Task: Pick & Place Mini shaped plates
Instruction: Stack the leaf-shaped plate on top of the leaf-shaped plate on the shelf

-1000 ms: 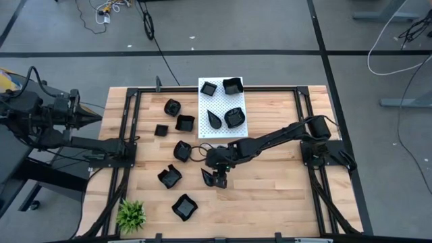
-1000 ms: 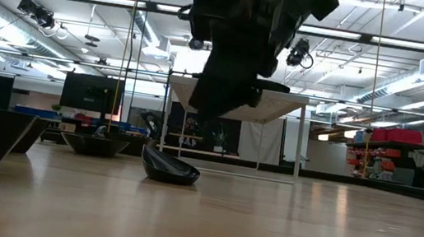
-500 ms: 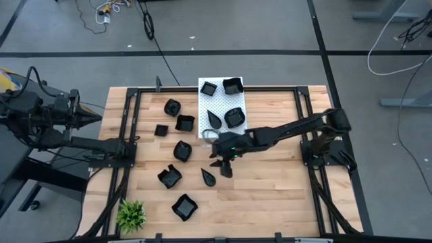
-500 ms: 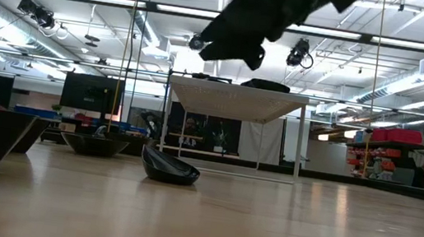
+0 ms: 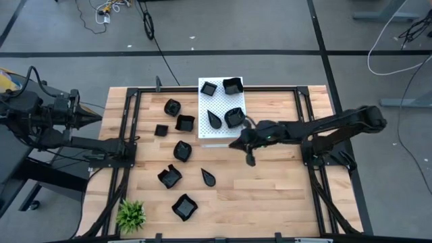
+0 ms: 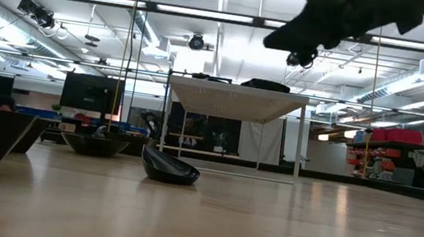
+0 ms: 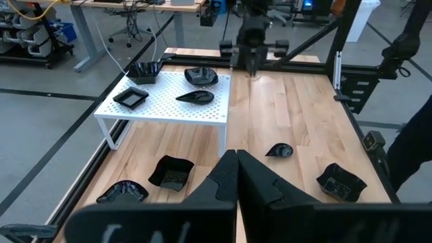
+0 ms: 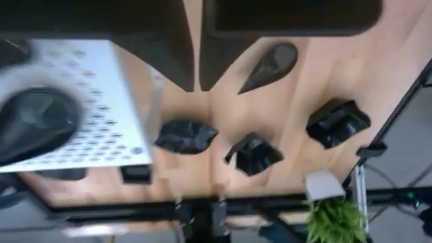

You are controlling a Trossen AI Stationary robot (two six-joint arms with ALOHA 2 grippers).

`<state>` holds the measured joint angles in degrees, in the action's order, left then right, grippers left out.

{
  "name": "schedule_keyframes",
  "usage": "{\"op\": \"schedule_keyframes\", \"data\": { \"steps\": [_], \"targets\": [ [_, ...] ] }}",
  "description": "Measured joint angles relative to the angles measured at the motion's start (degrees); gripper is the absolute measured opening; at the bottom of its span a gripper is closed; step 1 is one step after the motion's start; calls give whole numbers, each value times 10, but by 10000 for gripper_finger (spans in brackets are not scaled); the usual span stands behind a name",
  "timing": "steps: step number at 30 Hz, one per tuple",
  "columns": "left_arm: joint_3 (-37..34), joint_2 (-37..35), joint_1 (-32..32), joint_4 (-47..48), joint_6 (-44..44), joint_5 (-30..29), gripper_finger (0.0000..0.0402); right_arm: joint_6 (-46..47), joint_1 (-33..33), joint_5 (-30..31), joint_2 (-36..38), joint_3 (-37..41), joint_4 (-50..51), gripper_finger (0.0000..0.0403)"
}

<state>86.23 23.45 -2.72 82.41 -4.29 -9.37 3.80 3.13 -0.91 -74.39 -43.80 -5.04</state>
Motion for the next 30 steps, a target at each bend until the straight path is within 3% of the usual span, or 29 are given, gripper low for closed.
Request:
{"op": "schedule_keyframes", "data": {
  "steps": [3, 18, 30],
  "targets": [
    [0, 0, 0, 0, 0, 0, 3, -1, -12, 2, 55, 29, 14, 5],
    [0, 0, 0, 0, 0, 0, 3, -29, -76, -2, 283, 42, 256, 5],
    [0, 0, 0, 0, 0, 0, 3, -43, -74, -15, 360, -44, 484, 2]
  ]
}}
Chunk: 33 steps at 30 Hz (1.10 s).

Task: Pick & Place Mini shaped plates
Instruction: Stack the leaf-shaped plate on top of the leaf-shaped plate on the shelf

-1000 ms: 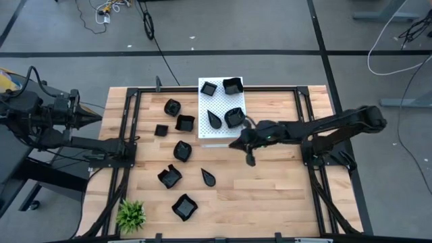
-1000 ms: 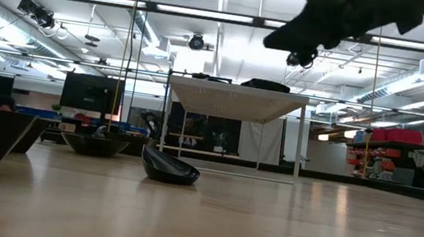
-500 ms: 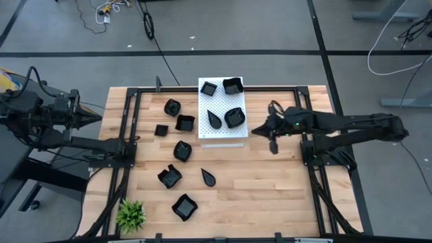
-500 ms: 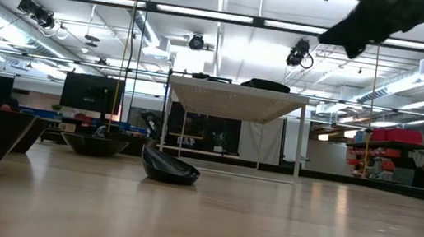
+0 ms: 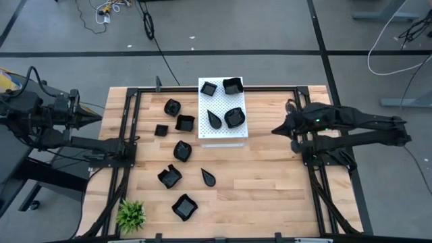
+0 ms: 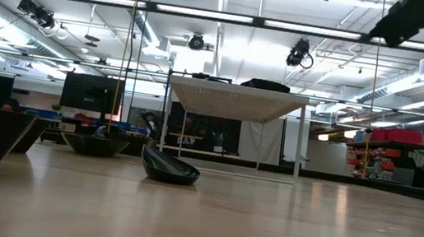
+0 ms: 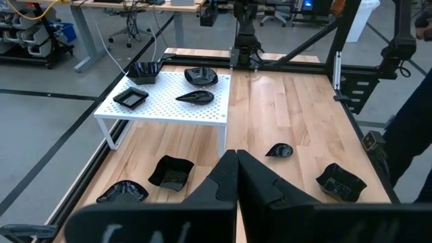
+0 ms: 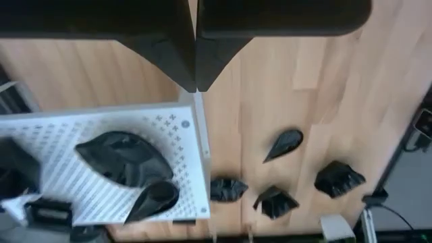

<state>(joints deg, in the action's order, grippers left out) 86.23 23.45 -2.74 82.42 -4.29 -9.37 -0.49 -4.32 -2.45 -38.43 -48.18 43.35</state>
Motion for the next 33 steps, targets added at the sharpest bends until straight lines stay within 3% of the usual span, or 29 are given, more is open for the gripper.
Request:
{"op": "schedule_keyframes", "data": {
  "steps": [17, 28, 33],
  "targets": [
    [0, 0, 0, 0, 0, 0, 3, 24, 0, 20, 132, -41, 112, 2],
    [0, 0, 0, 0, 0, 0, 3, 19, 0, 22, 131, -131, 187, 2],
    [0, 0, 0, 0, 0, 0, 3, 1, 0, 58, 131, -172, 221, 2]
  ]
}}
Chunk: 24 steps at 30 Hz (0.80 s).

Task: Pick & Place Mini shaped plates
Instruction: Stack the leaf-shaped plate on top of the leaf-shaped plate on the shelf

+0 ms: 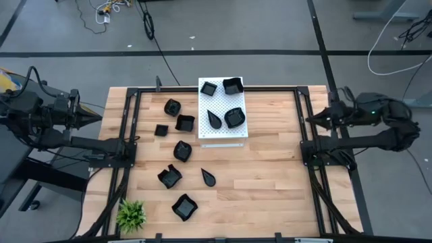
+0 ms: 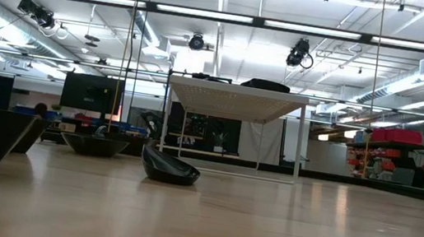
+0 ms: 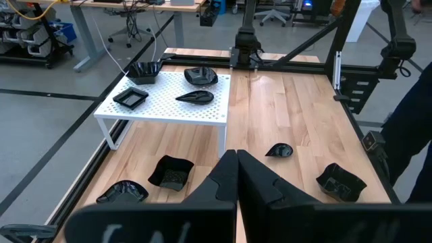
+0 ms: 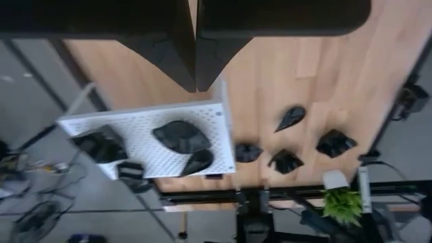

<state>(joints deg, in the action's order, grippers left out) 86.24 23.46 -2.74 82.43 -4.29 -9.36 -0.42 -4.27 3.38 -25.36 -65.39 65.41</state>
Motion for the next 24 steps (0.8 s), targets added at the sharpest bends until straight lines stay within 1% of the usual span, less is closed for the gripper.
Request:
{"op": "schedule_keyframes", "data": {
  "steps": [2, 8, 16, 22, 24],
  "targets": [
    [0, 0, 0, 0, 0, 0, 3, -8, 0, 11, 0, -18, 12, 2],
    [0, 0, 0, 0, 0, 0, 3, -16, 7, 11, 4, -58, 23, 2],
    [0, 0, 0, 0, 0, 0, 3, 15, 42, 11, 34, -55, 26, 2],
    [0, 0, 0, 0, 0, 0, 3, -3, 59, 12, 55, -54, 35, 2],
    [0, 0, 0, 0, 0, 0, 3, -11, 59, 22, 59, -54, 36, 2]
  ]
}}
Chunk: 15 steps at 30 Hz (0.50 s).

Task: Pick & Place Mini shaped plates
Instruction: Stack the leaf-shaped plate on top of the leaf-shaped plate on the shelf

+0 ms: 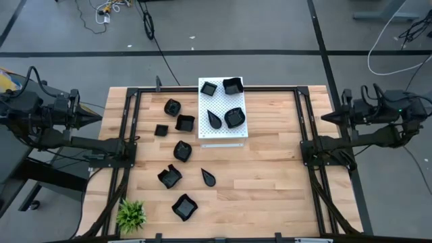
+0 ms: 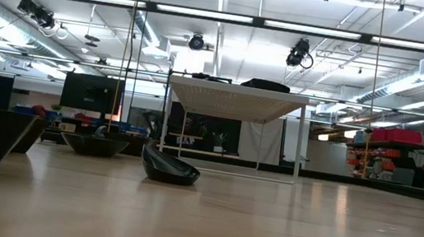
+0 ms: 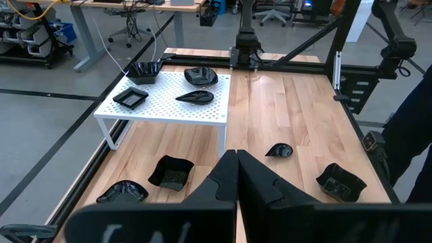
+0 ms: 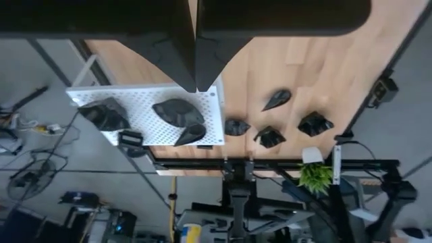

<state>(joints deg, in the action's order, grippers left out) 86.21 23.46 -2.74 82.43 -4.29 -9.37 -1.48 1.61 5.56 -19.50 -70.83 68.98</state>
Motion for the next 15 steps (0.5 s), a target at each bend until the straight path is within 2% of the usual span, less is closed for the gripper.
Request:
{"op": "schedule_keyframes", "data": {
  "steps": [7, 15],
  "targets": [
    [0, 0, 0, 0, 0, 0, 3, -4, 0, 17, 9, 0, 6, 2],
    [0, 0, 0, 0, 0, 0, 3, 87, 0, 13, 8, 1, 6, 2]
  ]
}}
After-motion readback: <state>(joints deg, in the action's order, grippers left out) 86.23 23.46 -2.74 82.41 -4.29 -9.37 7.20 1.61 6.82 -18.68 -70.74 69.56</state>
